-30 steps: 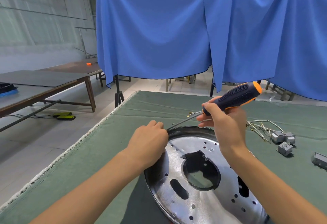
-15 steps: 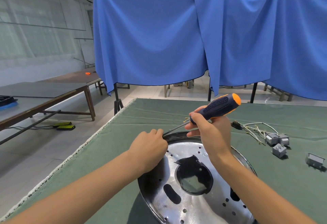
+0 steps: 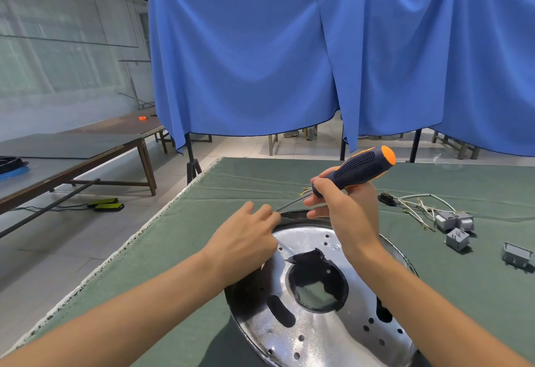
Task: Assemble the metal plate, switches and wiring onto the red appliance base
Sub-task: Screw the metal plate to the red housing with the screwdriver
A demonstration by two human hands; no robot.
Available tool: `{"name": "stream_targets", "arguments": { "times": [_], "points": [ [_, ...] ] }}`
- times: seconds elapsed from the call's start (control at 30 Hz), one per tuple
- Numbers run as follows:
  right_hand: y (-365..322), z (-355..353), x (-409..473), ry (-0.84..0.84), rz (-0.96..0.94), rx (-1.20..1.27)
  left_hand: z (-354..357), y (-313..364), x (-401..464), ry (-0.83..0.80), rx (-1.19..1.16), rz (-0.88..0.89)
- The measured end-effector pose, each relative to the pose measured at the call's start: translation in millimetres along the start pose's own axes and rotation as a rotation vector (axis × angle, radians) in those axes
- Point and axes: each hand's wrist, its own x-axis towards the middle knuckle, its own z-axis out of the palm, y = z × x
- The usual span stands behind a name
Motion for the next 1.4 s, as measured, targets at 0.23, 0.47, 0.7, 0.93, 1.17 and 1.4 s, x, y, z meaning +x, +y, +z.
{"name": "stream_targets", "arguments": {
  "times": [0.23, 0.47, 0.7, 0.93, 1.17, 1.4],
  "points": [
    [-5, -2, 1, 0.003, 0.006, 0.006, 13, 4, 9, -0.096, -0.116, -0.043],
    [-11, -10, 3, 0.05, 0.004, 0.028, 13, 9, 14, -0.033, -0.264, -0.168],
    [-13, -18, 2, 0.115, -0.03, 0.068, 10, -7, 14, 0.104, -1.15, -0.688],
    [-26, -15, 1, 0.169, -0.135, 0.133, -3, -21, 5, 0.33, -2.379, -1.013],
    [-42, -12, -6, 0.171, -0.239, 0.182, -8, -25, 5, 0.476, -2.771, -1.177],
    [-44, 1, -12, 0.134, -0.262, 0.211, -10, -20, 9, 0.545, -3.053, -1.281]
  ]
}}
